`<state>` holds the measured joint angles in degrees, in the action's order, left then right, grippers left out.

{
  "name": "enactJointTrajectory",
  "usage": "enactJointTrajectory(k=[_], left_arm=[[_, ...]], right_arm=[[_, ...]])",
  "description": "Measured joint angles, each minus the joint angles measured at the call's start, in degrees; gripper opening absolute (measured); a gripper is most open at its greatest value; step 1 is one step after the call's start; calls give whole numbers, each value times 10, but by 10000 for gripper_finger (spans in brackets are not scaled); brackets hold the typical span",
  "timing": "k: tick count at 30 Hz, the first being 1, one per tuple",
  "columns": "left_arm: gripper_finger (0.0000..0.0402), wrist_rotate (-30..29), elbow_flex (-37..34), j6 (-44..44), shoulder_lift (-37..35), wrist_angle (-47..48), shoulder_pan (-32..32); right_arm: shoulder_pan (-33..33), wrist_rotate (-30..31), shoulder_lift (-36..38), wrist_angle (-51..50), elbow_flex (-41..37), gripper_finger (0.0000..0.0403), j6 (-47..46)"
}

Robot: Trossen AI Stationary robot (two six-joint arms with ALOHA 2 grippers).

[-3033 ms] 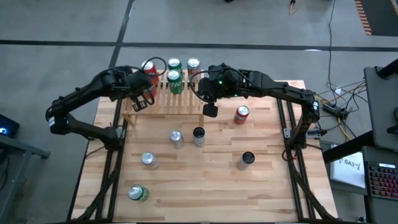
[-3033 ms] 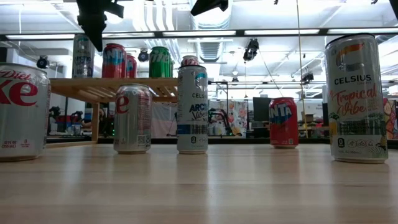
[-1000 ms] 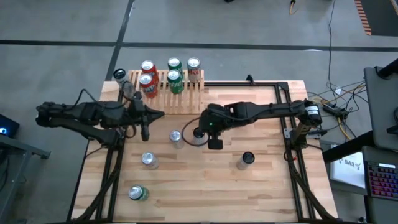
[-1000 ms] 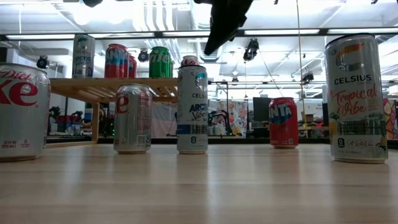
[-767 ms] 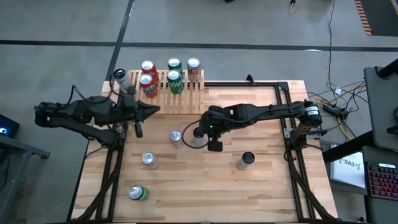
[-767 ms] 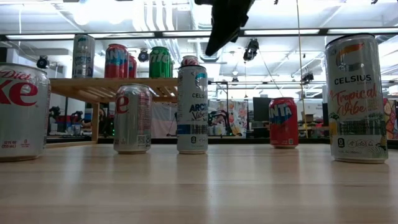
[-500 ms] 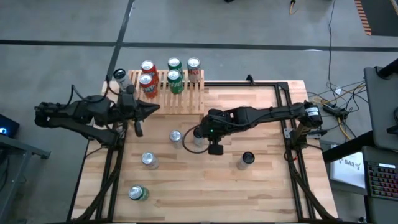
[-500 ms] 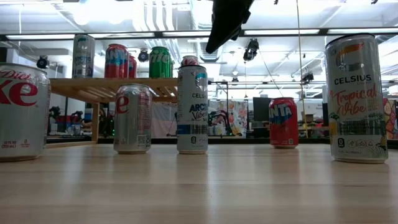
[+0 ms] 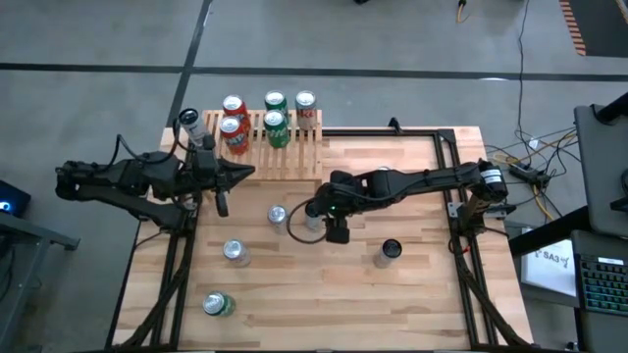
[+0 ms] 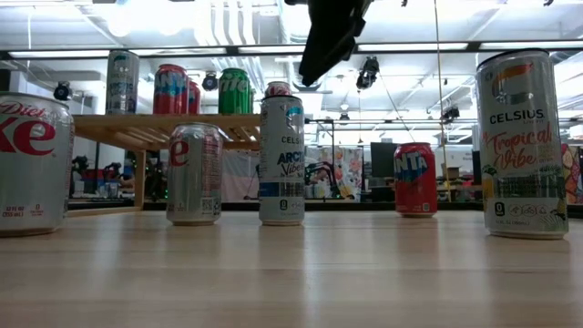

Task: Place canned beverage on shelf
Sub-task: Put the top white/blue soda can on the shelf aligned with the other white/blue soda can

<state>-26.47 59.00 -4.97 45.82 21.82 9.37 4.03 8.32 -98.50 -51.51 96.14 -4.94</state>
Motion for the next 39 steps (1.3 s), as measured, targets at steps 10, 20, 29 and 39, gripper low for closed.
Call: enactJointTrajectory(k=[10,20,29,39], left_arm=[[0,0,0,7,0,0,0],[0,0,0,7,0,0,0],[0,0,0,7,0,0,0],[0,0,0,6,0,0,0]], right_arm=[[1,23,0,52,-24,296,14],[0,43,0,93,-47,303,-26],[-2,42,0,138,-84,304,-20],[-11,43,0,196,-123,304,-19]])
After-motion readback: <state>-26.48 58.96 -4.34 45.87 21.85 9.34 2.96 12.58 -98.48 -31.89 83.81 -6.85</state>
